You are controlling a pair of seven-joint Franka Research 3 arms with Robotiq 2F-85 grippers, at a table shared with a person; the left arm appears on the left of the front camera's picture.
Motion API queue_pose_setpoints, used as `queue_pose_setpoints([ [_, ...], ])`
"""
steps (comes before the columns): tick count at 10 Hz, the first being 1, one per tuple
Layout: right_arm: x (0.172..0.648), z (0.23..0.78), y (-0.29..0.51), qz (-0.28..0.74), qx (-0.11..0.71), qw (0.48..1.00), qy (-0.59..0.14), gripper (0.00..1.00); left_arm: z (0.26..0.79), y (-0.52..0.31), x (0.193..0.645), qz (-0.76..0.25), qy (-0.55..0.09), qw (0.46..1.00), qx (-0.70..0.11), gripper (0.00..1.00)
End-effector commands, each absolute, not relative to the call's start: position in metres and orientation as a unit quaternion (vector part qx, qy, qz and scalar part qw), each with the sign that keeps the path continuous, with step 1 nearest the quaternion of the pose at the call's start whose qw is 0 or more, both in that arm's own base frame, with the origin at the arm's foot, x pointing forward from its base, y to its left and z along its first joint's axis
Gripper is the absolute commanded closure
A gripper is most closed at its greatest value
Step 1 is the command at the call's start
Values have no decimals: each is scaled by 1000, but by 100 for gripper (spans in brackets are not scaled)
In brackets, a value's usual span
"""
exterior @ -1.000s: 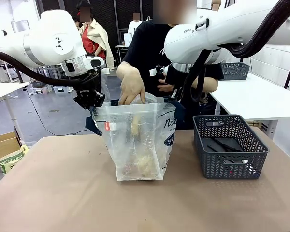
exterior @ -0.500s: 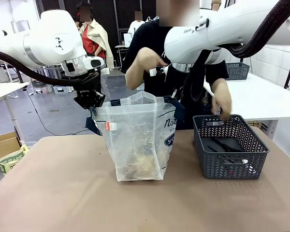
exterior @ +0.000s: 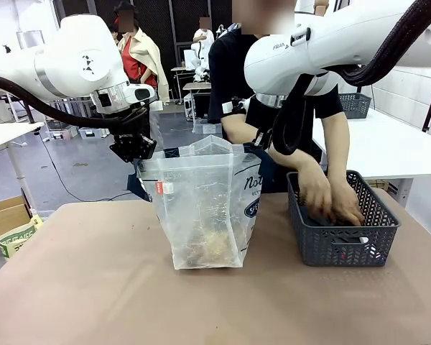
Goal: Transfer purchased items from the store into the shopping bag.
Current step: Move the Reusable shopping bag to the right side of the table.
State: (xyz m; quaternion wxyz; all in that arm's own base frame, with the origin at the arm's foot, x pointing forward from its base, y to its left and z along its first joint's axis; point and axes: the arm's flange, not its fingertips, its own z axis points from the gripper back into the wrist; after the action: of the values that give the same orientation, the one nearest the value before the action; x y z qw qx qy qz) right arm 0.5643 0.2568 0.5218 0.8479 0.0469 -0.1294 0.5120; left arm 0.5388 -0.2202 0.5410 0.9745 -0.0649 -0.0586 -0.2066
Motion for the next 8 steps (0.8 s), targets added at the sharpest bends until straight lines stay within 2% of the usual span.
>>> queue_pose_setpoints([
  [1,565,522,255,512,46,848,-129,100,543,-219,540,-201,-63,976,-61,100],
  [8,565,522,255,512,46,848,-129,100,543,-219,540,-201,-63,976,-61,100],
])
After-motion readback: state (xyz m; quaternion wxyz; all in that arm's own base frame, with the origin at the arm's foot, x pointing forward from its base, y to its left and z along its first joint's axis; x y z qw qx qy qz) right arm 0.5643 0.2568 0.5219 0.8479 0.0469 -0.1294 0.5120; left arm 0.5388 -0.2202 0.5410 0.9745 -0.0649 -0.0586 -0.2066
